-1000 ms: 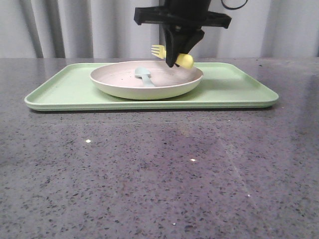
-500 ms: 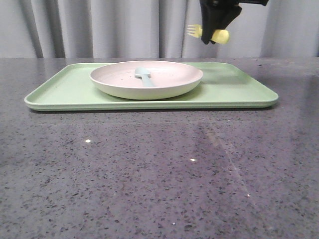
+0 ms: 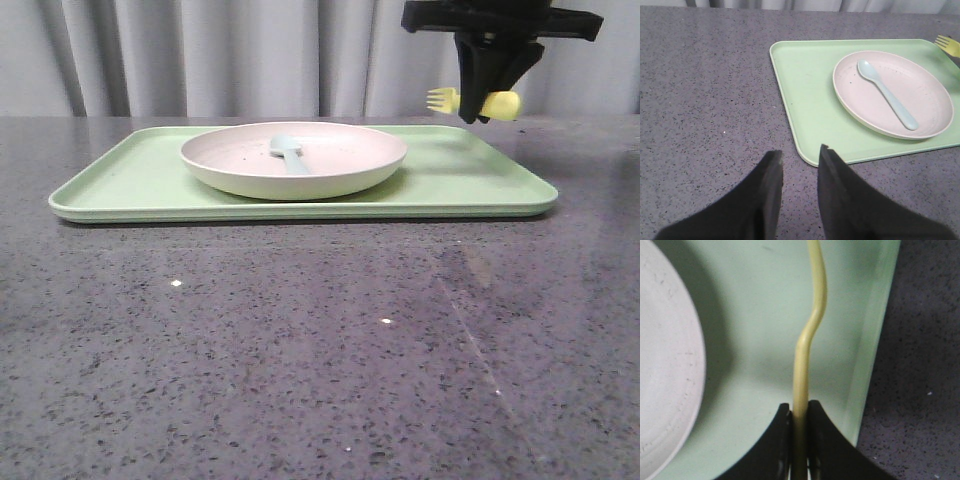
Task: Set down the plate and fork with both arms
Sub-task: 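Lower the yellow fork onto the tray beside the plate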
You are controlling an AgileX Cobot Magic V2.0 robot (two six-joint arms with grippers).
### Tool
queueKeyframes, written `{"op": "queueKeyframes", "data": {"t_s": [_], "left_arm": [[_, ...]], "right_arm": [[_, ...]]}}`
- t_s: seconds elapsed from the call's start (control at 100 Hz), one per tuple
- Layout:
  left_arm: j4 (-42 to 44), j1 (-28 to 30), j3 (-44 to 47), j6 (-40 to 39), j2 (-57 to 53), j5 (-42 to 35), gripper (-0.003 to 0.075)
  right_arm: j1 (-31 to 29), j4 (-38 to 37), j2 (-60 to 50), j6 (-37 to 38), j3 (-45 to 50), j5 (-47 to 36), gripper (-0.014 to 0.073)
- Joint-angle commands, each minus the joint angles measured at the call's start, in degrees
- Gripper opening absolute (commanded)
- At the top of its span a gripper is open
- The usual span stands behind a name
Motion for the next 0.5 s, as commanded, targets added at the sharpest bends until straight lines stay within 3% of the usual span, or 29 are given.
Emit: {"op": "queueKeyframes", "data": {"t_s": [0.0,0.26,0.49], "left_arm": [[-1.0,0.09,-1.48,-0.31,-0.19,-3.91,0.0176],[-1.0,0.09,-1.48,-0.31,-0.19,-3.91,0.0176],[-1.0,0.09,-1.48,-0.31,-0.19,-3.91,0.0177]], "right_arm": [[-0.26,0.22,-3.59,-0.38,-0.36,4.19,-0.0068],[-0.26,3.56,-2.8,-2.67,0.89,3.48,-0.0036],[-0.26,5.17,-2.46,-2.95,0.89,3.33,0.0325]]}}
